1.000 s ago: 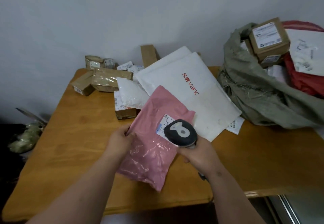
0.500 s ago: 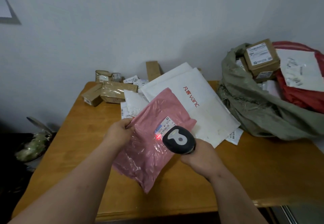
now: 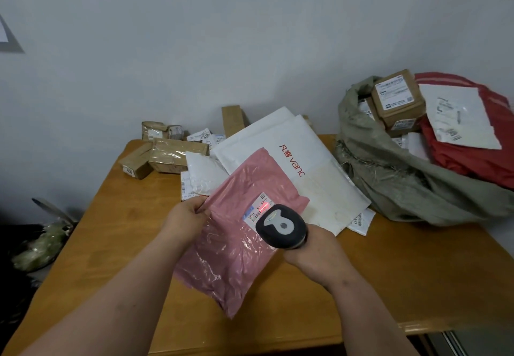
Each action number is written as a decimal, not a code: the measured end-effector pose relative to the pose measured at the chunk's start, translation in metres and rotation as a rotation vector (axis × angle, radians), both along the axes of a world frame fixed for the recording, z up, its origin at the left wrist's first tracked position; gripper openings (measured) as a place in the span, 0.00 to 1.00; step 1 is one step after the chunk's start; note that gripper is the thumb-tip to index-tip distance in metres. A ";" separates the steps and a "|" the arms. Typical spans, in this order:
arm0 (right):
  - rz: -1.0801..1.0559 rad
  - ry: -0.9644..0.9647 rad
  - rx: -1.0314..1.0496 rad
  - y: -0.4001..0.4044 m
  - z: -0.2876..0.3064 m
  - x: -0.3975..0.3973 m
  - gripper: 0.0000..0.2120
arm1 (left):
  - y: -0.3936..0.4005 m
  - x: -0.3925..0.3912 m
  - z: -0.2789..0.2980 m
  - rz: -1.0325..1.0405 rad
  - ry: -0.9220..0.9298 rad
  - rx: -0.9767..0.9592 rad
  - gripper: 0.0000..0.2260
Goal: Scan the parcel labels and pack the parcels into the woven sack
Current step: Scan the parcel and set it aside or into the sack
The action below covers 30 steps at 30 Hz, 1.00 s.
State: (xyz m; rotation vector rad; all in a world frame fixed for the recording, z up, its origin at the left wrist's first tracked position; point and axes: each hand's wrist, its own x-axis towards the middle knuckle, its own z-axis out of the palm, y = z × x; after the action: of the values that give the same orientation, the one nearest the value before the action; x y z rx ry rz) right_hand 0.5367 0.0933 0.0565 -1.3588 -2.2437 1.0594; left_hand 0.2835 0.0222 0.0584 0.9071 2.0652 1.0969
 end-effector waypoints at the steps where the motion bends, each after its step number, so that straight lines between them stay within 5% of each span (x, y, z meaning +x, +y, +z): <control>1: -0.001 0.010 -0.007 0.001 0.000 0.002 0.07 | 0.001 0.001 0.001 -0.002 -0.002 0.005 0.15; 14: -0.099 0.173 -0.112 0.020 0.002 0.021 0.04 | 0.023 0.021 0.004 0.024 -0.083 0.071 0.14; 22: -0.364 0.413 -0.154 0.042 0.018 0.034 0.11 | 0.065 0.029 0.022 0.195 -0.440 0.294 0.10; 27: -0.450 0.579 -0.229 0.057 0.036 0.051 0.04 | 0.109 0.036 0.041 0.144 -0.628 0.390 0.10; 30: -0.534 0.649 -0.247 0.063 0.040 0.068 0.10 | 0.133 0.049 0.051 0.070 -0.646 0.423 0.09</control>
State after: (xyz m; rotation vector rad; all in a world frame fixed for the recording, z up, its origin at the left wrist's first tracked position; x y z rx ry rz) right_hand 0.6049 0.1564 0.0963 -1.3357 -1.2339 1.3437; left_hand 0.3327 0.1553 0.1093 0.5554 1.3657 1.6444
